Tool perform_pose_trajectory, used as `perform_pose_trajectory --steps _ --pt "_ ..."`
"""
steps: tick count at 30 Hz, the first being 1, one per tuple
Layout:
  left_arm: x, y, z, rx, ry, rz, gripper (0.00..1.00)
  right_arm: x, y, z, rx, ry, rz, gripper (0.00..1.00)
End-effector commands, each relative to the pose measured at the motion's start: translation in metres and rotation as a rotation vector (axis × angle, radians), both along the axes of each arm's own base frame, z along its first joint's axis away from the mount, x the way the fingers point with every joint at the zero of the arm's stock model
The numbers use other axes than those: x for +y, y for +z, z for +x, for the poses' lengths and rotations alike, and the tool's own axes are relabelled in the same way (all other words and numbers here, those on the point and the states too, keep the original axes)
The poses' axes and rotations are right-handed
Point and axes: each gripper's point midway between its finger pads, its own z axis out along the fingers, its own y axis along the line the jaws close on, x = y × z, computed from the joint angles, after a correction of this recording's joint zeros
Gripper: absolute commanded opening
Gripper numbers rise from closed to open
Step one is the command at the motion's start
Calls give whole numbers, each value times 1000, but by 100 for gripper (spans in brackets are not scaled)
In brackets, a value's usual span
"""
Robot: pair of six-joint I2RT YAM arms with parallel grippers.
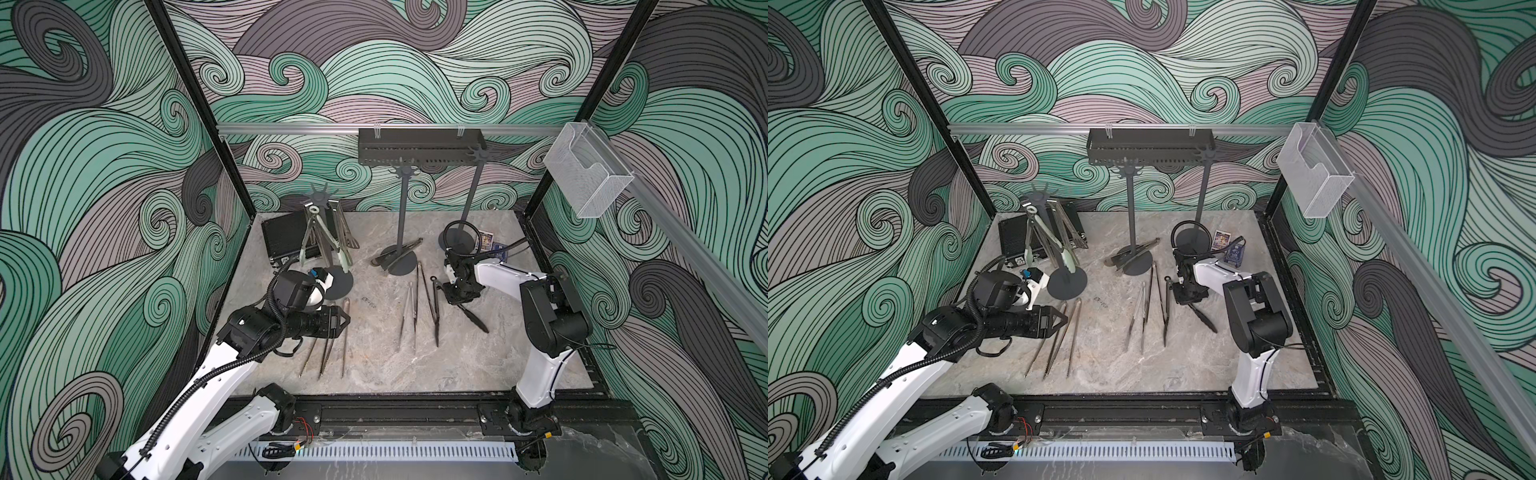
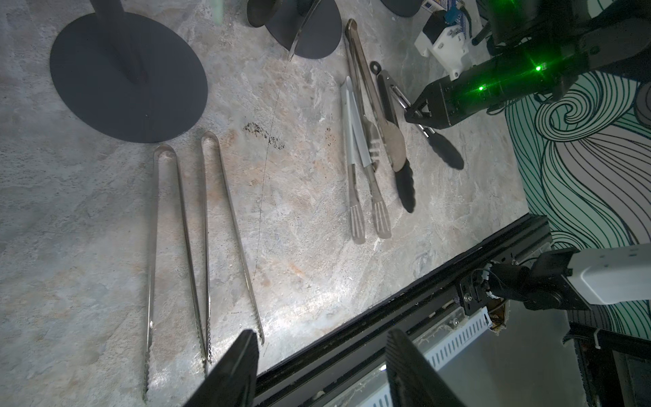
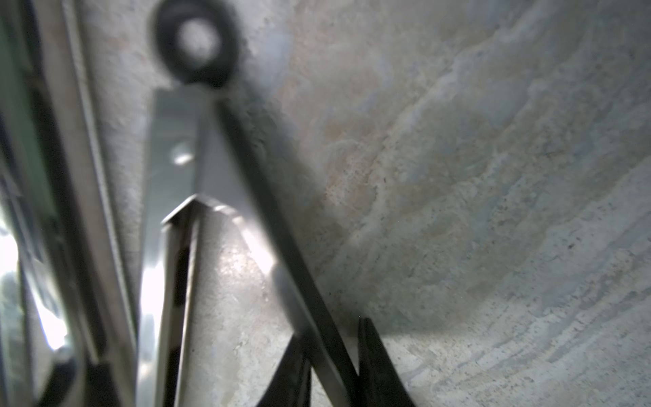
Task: Hang food tongs on kitchen utensil racks
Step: Pick up the food tongs from the center of the board.
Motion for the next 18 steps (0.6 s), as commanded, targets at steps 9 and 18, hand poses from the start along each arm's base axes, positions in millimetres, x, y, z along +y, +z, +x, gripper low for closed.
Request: perform_pose_trajectory --steps 9,18 --pt "-3 8 -1 -22 -28 -25 59 5 2 -18 35 -9 43 0" --pt "-5 9 -2 -32 -37 -37 59 25 88 -5 -171 58 172 0"
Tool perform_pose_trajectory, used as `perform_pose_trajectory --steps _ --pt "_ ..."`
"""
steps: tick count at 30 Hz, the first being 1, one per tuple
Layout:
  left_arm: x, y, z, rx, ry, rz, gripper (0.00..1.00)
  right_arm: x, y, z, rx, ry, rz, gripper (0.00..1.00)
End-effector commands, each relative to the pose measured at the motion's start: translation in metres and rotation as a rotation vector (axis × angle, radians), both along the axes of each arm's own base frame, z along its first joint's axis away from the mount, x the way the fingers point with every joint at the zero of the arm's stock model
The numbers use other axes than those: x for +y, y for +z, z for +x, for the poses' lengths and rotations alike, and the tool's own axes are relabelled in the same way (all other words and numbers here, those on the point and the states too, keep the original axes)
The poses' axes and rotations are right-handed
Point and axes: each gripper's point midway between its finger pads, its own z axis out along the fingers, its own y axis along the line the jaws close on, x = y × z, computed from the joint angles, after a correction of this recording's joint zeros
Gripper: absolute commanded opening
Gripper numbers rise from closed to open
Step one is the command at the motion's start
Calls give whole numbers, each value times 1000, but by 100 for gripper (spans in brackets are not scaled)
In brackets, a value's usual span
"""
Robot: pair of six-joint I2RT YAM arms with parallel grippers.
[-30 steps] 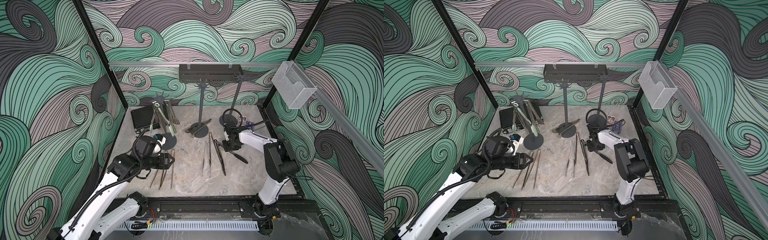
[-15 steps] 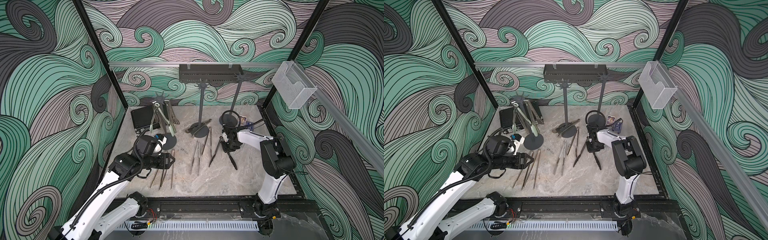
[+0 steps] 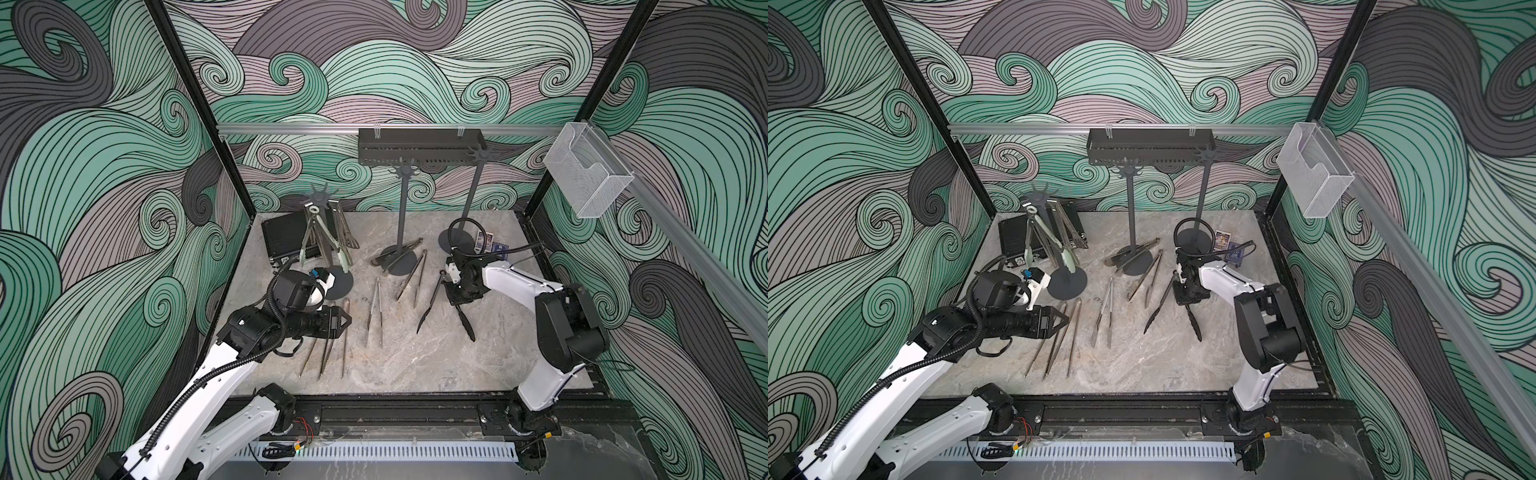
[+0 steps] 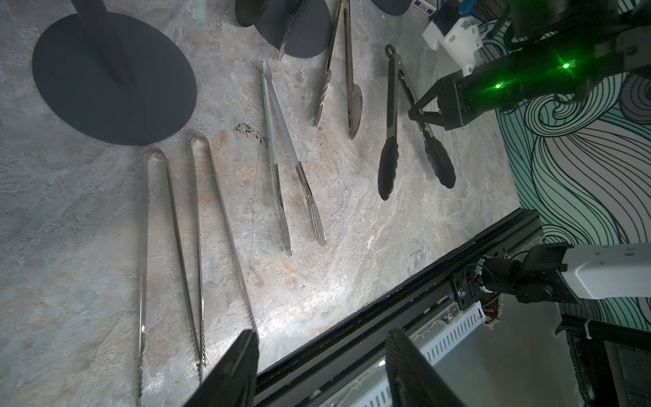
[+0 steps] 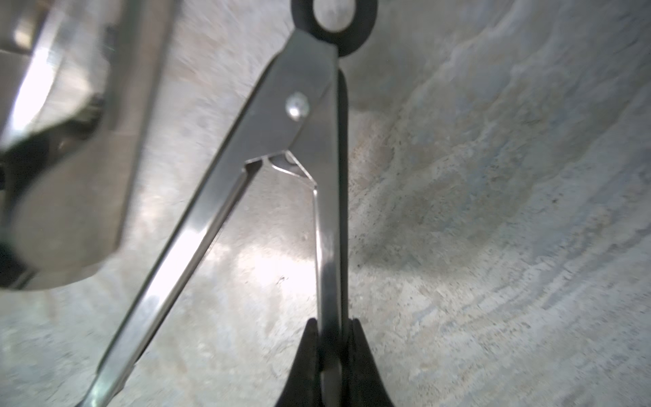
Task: Hang food tongs on kitchen utensil racks
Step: Pick up the food tongs from the center of the board, then hang the food tongs on the rack.
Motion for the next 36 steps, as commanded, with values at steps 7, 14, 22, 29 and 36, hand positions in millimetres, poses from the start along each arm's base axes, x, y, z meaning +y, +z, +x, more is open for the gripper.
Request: perform_pose_trajectory --steps 7,14,22,29,36 --pt "-3 10 2 -54 -20 -35 59 59 151 15 -386 253 201 0" --pt "-6 12 4 -66 -24 -51 59 87 239 33 -626 403 292 0" --pt "-5 14 4 -72 -12 -57 59 99 284 49 -714 490 288 0" --pt "-5 14 5 -69 -9 -53 59 96 312 66 -778 463 265 0" --pt "-4 13 5 -68 -4 -52 59 82 319 89 -767 411 240 0"
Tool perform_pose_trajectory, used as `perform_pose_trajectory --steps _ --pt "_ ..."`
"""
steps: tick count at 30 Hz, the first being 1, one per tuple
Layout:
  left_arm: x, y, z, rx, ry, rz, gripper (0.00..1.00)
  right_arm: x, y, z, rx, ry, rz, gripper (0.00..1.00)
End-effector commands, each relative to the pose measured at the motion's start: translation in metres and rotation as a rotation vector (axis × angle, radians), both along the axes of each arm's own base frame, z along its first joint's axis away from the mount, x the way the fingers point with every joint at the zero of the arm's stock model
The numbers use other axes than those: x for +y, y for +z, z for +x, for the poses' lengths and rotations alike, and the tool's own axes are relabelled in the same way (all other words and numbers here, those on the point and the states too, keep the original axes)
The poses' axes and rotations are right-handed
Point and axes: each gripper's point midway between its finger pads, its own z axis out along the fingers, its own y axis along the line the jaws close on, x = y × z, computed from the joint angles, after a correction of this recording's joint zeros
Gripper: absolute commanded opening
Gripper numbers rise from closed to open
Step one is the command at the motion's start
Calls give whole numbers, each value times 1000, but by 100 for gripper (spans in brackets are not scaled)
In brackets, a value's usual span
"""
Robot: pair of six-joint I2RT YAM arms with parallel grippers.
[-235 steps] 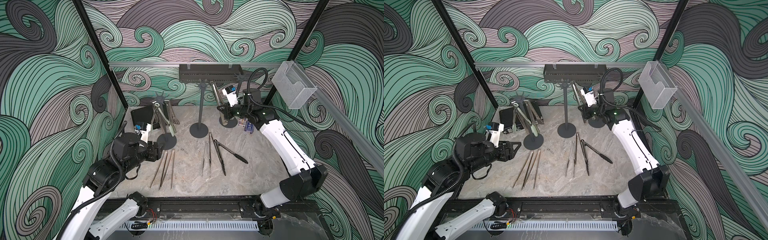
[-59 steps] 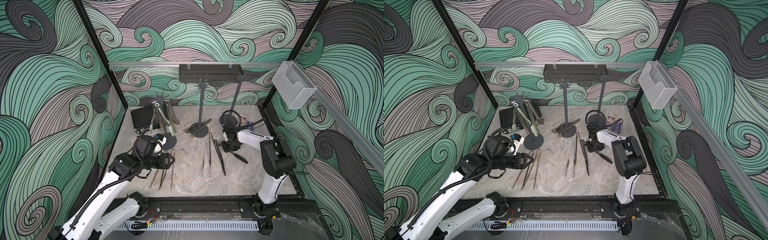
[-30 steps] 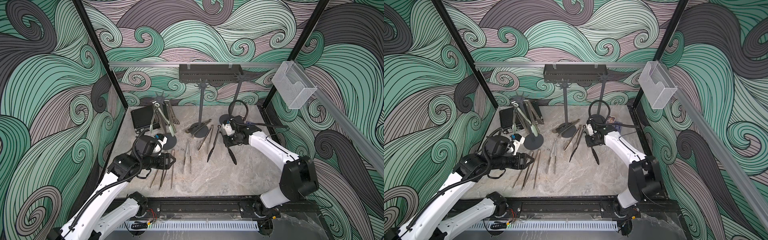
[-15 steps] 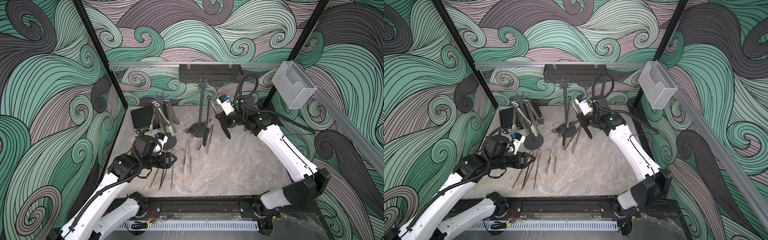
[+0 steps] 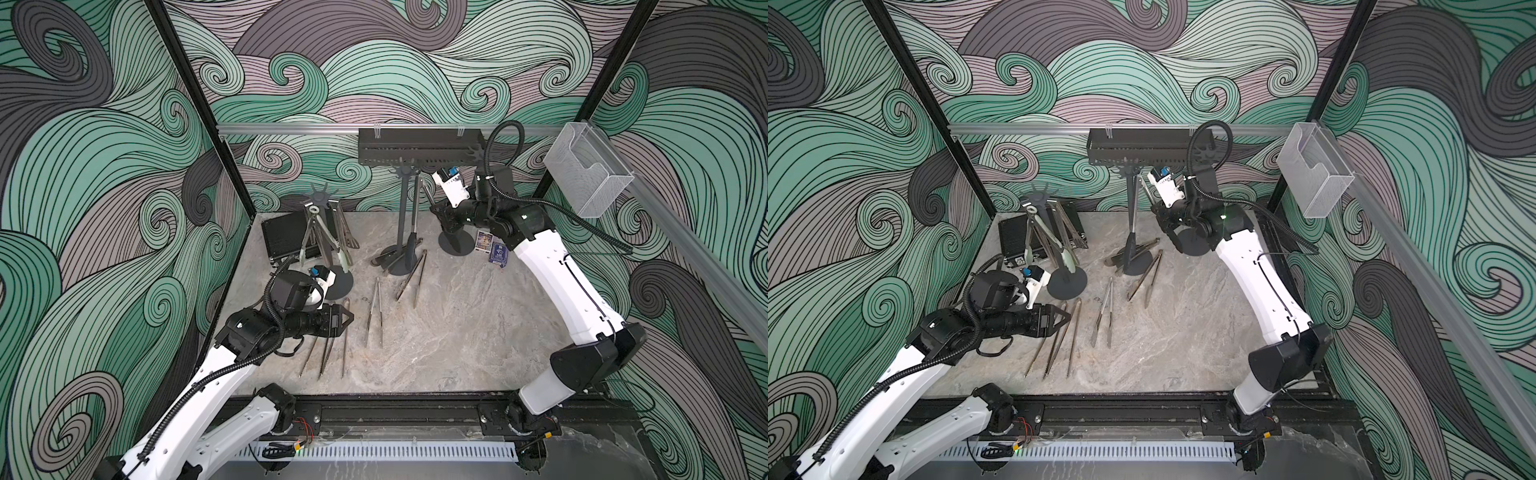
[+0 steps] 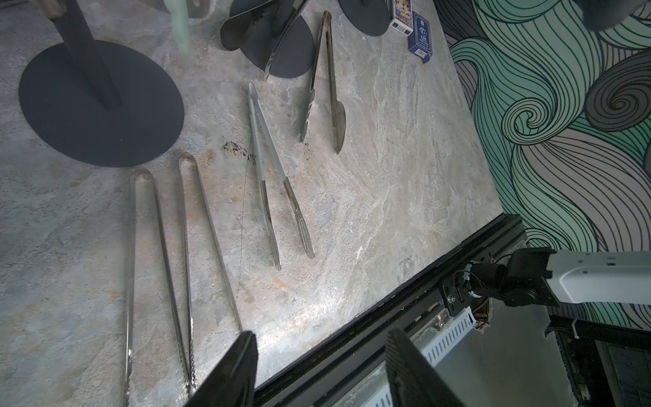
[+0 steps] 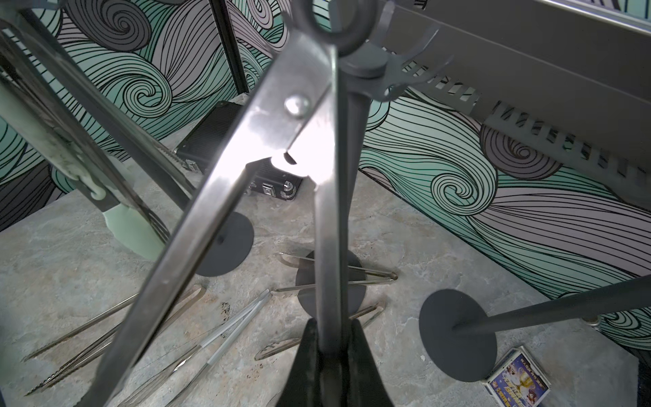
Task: Hang food tongs on kitchen utensil racks
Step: Hang the food tongs on the rack.
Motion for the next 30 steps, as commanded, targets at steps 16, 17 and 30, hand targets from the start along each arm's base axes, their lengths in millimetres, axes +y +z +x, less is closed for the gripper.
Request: perform_pose_trajectory --steps 16,17,30 --pt "3 3 1 -21 12 -5 59 -6 -13 14 61 -6 8 0" --pt "3 3 1 -20 12 -5 59 -6 -12 14 61 -7 9 0" --pt "3 3 1 -19 14 -2 59 -1 -33 22 112 -1 7 0"
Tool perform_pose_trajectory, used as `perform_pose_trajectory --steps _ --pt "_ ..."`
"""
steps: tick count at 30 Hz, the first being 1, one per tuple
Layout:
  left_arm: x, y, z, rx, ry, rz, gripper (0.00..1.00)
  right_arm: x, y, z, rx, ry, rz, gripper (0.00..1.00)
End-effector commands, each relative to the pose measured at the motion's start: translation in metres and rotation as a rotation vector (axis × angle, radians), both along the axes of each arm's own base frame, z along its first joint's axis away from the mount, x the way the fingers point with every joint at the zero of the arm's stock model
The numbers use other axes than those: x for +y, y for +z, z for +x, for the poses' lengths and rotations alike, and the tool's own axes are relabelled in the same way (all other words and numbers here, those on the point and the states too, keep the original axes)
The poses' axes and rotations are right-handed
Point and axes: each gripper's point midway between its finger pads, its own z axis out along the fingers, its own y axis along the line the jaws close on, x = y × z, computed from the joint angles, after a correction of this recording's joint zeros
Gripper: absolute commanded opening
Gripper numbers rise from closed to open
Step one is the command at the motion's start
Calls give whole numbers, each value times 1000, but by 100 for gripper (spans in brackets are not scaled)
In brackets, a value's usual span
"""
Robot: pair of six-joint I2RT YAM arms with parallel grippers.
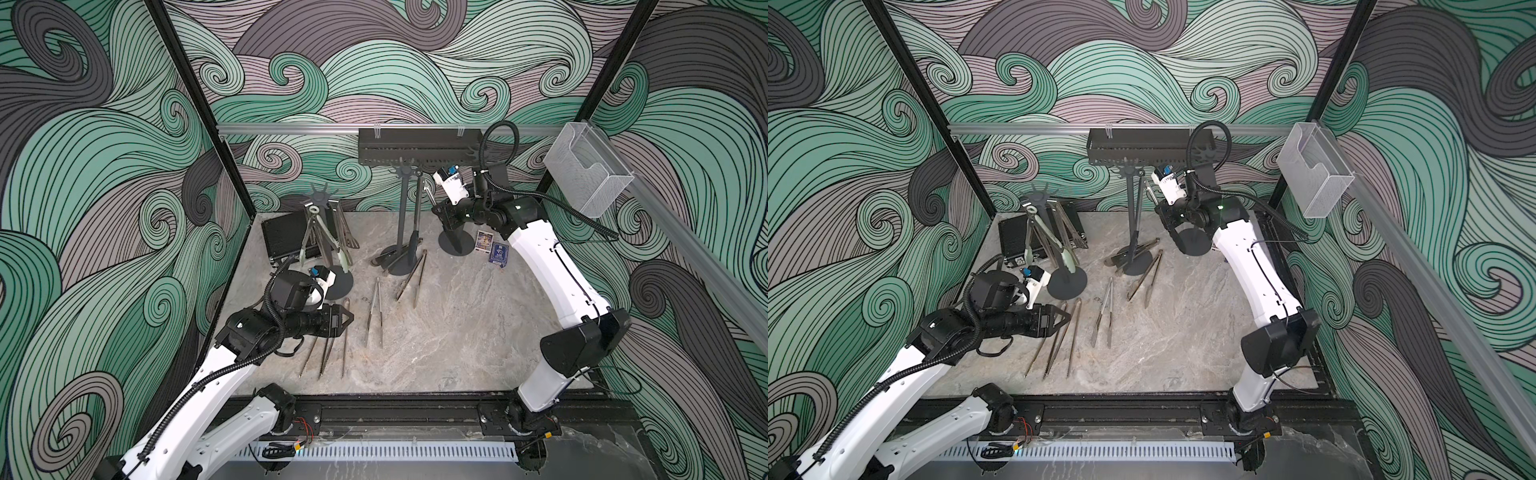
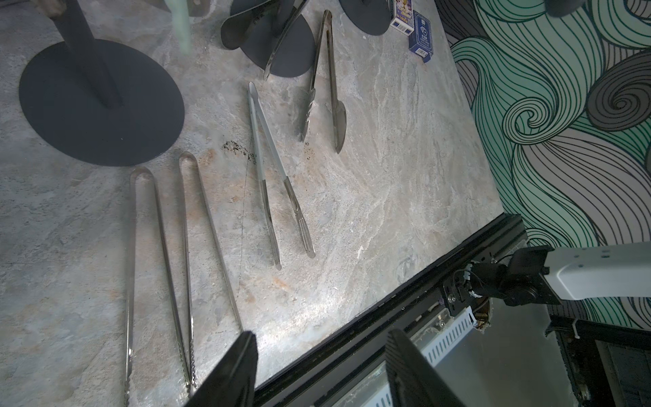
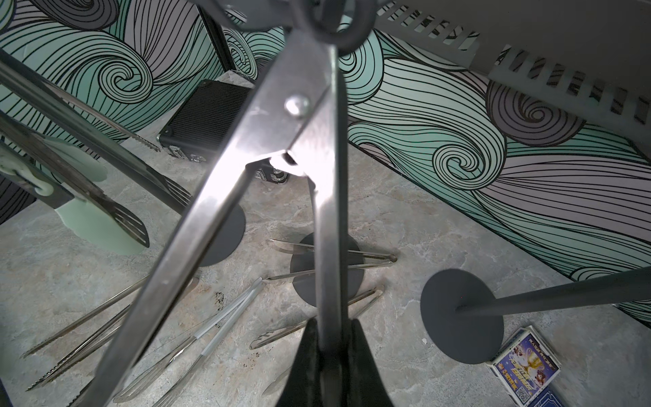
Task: Hang food tongs on kitchen utensil racks
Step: Hang the food tongs on the rack.
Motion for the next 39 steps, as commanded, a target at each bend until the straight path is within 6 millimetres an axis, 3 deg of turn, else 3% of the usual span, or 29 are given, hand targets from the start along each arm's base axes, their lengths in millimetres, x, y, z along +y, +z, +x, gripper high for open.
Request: perform_pose_trajectory --steps 1,24,39 --pt "3 4 1 -22 14 -4 59 4 -4 6 14 8 23 0" --pt "2 3 3 -12 10 4 59 4 -58 38 109 -79 -12 4" --pt "6 3 -3 -4 17 9 59 3 -47 26 90 -79 29 22"
